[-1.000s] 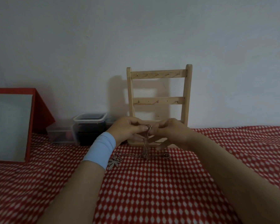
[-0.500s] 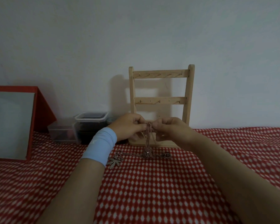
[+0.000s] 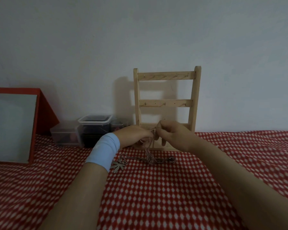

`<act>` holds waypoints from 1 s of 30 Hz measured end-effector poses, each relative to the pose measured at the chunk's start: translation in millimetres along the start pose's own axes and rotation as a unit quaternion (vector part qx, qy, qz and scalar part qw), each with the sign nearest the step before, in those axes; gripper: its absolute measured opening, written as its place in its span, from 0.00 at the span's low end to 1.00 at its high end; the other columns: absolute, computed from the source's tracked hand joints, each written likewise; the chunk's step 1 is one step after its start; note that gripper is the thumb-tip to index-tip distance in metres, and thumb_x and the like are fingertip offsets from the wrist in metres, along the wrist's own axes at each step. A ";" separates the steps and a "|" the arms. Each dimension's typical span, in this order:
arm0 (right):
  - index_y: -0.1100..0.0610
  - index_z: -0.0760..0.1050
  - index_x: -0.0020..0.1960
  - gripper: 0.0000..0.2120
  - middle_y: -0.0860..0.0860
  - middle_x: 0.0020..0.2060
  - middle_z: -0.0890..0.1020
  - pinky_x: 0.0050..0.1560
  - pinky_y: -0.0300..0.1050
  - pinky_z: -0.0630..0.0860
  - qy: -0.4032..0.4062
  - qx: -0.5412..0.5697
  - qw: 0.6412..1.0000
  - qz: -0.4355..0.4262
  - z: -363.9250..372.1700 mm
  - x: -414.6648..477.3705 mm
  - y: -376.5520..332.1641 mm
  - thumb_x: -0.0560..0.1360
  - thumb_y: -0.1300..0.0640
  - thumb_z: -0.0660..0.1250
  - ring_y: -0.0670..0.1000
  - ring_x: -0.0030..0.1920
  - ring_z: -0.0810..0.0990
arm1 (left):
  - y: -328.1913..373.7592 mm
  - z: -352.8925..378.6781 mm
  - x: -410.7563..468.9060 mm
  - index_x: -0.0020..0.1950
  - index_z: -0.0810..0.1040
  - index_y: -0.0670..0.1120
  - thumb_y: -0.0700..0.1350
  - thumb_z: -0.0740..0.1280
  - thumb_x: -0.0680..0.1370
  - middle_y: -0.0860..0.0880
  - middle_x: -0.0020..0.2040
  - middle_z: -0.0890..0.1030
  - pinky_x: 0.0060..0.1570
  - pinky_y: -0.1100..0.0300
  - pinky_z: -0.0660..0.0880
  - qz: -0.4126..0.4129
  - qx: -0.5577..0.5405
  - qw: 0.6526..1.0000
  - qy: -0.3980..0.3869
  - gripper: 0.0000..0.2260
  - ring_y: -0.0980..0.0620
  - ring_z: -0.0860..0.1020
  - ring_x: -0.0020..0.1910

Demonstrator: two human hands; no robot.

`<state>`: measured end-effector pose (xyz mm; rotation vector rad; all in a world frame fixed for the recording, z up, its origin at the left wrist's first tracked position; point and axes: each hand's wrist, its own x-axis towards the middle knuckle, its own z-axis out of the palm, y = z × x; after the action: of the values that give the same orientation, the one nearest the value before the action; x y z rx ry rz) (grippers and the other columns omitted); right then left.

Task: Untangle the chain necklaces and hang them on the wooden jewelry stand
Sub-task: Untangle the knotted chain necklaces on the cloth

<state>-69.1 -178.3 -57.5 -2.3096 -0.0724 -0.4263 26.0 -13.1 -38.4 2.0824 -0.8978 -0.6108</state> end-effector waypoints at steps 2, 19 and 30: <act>0.60 0.80 0.45 0.09 0.49 0.42 0.86 0.42 0.41 0.81 0.035 0.024 0.999 -0.019 0.4 1.2 2.5 0.81 0.56 0.66 0.50 0.37 0.84 | -2.6 -2.3 1.6 0.31 0.75 0.47 0.50 0.65 0.78 0.47 0.36 0.82 0.59 0.50 0.76 0.009 -0.024 1.000 -0.008 0.16 0.43 0.80 0.45; 0.64 0.80 0.44 0.11 0.54 0.38 0.84 0.39 0.43 0.81 0.081 0.201 0.976 -0.007 -3.3 -1.6 -1.5 0.82 0.61 0.65 0.53 0.35 0.80 | -10.5 2.6 8.8 0.53 0.82 0.48 0.46 0.70 0.77 0.52 0.42 0.84 0.45 0.60 0.79 0.120 0.005 0.990 0.073 0.06 0.55 0.82 0.41; 0.57 0.73 0.49 0.03 0.52 0.35 0.78 0.49 0.51 0.81 -0.025 0.424 0.903 0.072 -3.2 0.6 -3.2 0.80 0.60 0.67 0.52 0.37 0.78 | 0.9 3.6 3.8 0.41 0.74 0.44 0.44 0.57 0.83 0.44 0.39 0.77 0.42 0.60 0.77 0.111 -0.195 0.971 0.085 0.13 0.49 0.76 0.39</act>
<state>-70.0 -178.4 -53.0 -1.4491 -0.0889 -0.1932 25.7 -18.1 -40.2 1.6279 -0.8220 -0.4406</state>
